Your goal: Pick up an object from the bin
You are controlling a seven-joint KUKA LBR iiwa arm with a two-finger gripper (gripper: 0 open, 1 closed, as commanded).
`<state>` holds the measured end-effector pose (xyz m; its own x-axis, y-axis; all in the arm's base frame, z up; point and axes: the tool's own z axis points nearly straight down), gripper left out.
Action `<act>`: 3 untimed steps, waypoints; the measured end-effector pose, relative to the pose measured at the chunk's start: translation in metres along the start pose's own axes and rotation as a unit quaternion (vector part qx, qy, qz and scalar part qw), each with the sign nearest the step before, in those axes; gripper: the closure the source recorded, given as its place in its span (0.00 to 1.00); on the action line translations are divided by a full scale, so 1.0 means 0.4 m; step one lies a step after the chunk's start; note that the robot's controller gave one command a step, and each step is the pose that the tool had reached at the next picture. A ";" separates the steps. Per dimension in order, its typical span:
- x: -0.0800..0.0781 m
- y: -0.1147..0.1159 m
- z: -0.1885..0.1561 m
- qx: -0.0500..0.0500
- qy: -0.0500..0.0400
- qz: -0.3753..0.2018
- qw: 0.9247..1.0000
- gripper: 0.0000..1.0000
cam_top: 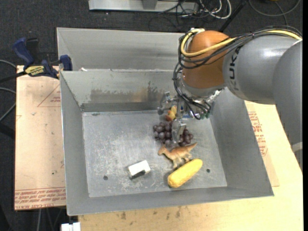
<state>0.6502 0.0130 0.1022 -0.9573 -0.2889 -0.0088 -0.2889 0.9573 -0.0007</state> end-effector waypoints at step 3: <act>0.126 0.033 -0.095 -0.002 0.005 -0.086 0.996 1.00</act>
Offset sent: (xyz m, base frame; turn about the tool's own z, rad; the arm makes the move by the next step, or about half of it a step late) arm 0.0000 0.0000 0.0000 0.0000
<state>0.5978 0.0108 0.1397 -0.8933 -0.4494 0.0018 -0.4494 0.8933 0.0029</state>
